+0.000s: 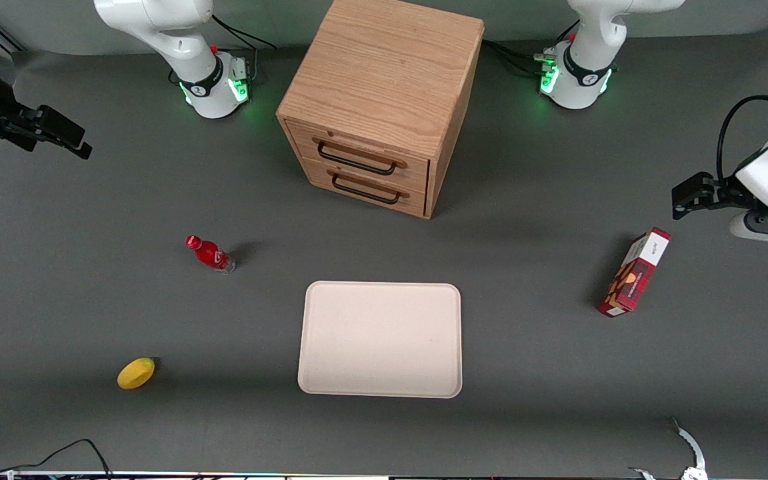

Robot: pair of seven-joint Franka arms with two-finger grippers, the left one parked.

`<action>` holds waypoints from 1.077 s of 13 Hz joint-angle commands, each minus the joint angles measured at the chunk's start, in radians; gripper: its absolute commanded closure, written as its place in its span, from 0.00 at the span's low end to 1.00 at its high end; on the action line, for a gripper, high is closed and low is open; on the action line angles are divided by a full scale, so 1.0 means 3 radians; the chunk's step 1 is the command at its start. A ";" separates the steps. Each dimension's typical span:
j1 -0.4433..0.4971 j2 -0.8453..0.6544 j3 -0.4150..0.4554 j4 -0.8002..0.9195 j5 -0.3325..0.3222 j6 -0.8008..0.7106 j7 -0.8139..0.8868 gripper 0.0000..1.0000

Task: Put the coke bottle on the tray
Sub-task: 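Move the right gripper over the red Coca-Cola bottle lying on the table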

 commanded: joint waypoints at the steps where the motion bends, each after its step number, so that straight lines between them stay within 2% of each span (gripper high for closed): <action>1: -0.0018 0.0051 0.0019 0.0130 -0.0022 -0.0146 -0.0095 0.00; 4: -0.0013 0.0056 0.0024 0.0069 0.0013 -0.0207 -0.0115 0.00; 6: -0.0018 0.0081 0.0024 -0.0221 0.0191 -0.0051 -0.0146 0.00; 8: -0.0007 0.0066 0.0065 -0.0732 0.0177 0.0449 -0.0146 0.00; 11: 0.0013 0.0076 0.0075 -0.1499 0.0121 0.1481 -0.0115 0.00; 14: 0.0018 0.0239 0.0132 -0.1976 0.0111 0.2265 -0.0090 0.00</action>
